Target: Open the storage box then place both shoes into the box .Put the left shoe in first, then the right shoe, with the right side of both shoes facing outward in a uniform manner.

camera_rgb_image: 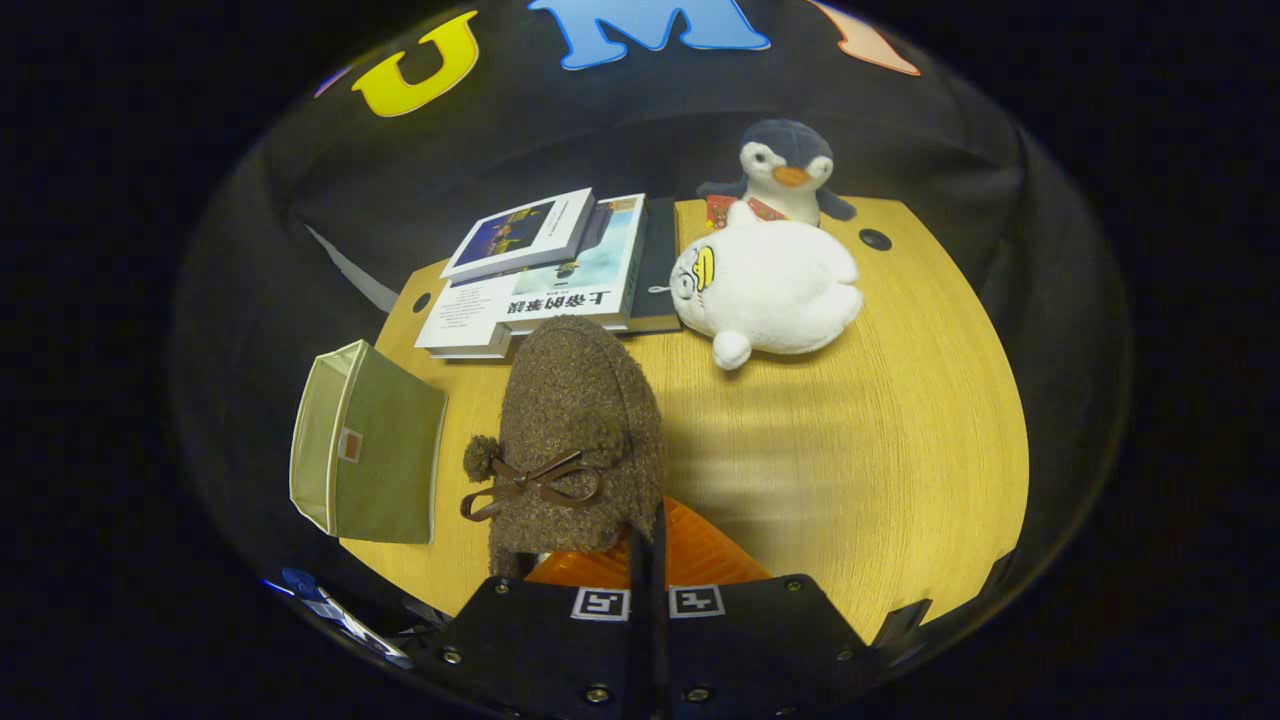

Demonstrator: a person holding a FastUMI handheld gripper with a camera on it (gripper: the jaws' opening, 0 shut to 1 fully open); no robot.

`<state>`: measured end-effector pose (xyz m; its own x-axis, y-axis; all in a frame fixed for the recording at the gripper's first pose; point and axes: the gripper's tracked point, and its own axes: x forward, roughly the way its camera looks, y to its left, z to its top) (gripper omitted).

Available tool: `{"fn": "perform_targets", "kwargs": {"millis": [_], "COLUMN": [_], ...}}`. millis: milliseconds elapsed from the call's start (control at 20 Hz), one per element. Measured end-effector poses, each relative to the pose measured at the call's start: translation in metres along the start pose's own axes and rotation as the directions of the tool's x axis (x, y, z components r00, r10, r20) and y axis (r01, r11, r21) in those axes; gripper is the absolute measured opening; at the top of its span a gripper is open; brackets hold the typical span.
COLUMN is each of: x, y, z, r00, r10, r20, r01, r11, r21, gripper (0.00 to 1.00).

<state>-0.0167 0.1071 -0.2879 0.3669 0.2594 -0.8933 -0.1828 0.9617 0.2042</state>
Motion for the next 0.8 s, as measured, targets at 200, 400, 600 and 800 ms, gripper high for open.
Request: {"fn": "perform_targets", "kwargs": {"millis": [200, 400, 600, 800], "x": [-0.008, -0.005, 0.001, 0.004], "y": [0.044, 0.096, 0.141, 0.179], "z": [0.011, 0.014, 0.017, 0.017], "r00": [0.999, 0.990, 0.979, 0.968], "r10": [0.051, 0.135, 0.188, 0.231], "r20": [0.001, -0.043, -0.074, -0.101], "r01": [-0.051, -0.137, -0.195, -0.244], "r11": [0.998, 0.989, 0.975, 0.960], "r21": [-0.035, -0.059, -0.110, -0.141], "gripper": [0.00, 0.00, 0.00, 0.00]}}
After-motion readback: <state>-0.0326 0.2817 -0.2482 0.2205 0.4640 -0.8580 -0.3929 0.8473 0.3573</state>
